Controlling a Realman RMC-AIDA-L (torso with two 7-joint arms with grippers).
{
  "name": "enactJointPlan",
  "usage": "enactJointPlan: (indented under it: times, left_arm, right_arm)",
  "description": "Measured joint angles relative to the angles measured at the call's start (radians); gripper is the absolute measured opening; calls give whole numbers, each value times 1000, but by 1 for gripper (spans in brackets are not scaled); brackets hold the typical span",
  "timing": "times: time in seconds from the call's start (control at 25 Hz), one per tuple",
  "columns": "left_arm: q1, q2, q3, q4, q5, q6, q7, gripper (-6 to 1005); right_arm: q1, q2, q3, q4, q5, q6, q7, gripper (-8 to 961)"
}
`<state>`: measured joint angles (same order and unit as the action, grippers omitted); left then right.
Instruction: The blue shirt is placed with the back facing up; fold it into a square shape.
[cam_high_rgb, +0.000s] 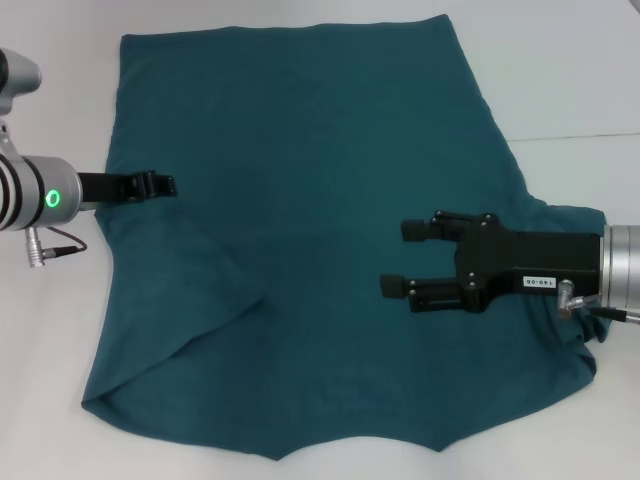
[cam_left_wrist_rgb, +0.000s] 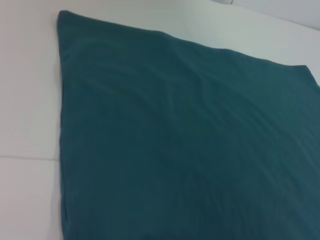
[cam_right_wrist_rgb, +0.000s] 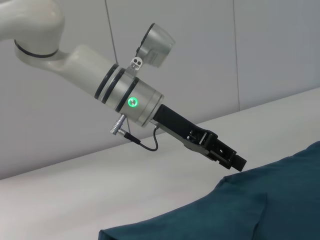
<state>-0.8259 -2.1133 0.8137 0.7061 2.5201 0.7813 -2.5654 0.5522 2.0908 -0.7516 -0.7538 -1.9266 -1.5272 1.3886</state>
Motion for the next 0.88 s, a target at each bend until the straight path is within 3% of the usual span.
enactJointPlan:
  times: [0.28,0.48,0.56,0.6,0.88]
  left_arm:
    - [11,7,4,-5,-9,1,22,580]
    - [59,25,-6,36,-99,104,119,609]
    - [122,30,-55,103,-222,247,259,613]
    - [155,34,-124,134,-297,379,378,611]
    - [196,62,-300,132,-360,744,614,601]
  right_arm:
    - [0,0,5,-4,1,2,1,896]
    - [-3,-8,58,-32,2,6,70,895]
    - [-18,-11,85,-78,0,12,138,895]
    - [-31,-12,93,-118,-3,19,187,895]
    - [-114,-19,101,-477,-139,-8,503,894]
